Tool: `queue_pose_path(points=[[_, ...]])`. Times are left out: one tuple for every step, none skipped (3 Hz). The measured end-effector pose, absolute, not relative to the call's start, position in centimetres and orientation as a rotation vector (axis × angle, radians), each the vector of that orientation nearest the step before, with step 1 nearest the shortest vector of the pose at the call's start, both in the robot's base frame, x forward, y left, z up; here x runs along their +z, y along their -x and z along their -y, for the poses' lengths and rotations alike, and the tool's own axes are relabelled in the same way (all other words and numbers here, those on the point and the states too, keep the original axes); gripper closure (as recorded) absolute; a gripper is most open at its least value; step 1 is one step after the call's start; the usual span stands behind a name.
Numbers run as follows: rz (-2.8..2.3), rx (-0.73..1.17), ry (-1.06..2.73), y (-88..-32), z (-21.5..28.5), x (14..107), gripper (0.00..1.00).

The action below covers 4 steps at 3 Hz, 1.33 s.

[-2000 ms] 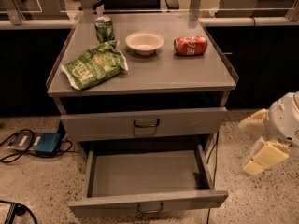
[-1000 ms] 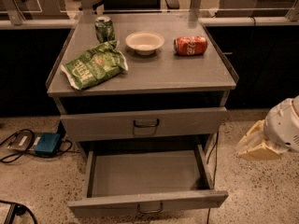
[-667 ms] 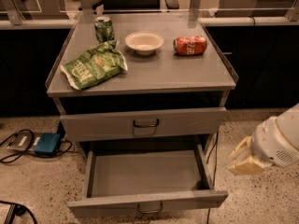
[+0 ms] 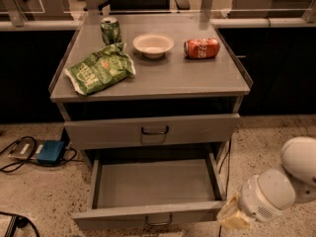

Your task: Close middle drawer

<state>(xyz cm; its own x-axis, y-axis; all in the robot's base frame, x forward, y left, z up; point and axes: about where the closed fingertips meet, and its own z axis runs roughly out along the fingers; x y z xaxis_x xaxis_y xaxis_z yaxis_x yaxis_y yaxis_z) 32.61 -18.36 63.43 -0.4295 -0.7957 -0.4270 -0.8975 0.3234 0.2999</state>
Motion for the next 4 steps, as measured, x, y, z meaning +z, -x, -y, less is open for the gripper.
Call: queue_pose_path(points=[[-2.348, 0.712, 1.551, -31.6, 16.6, 59.2, 1.00], [-2.299, 0.601, 1.523, -33.3, 14.9, 57.0, 1.00], [-2.302, 0.596, 1.528, -33.2, 14.4, 56.5, 1.00], [-2.333, 0.599, 1.515, -34.3, 13.8, 53.8, 1.00]])
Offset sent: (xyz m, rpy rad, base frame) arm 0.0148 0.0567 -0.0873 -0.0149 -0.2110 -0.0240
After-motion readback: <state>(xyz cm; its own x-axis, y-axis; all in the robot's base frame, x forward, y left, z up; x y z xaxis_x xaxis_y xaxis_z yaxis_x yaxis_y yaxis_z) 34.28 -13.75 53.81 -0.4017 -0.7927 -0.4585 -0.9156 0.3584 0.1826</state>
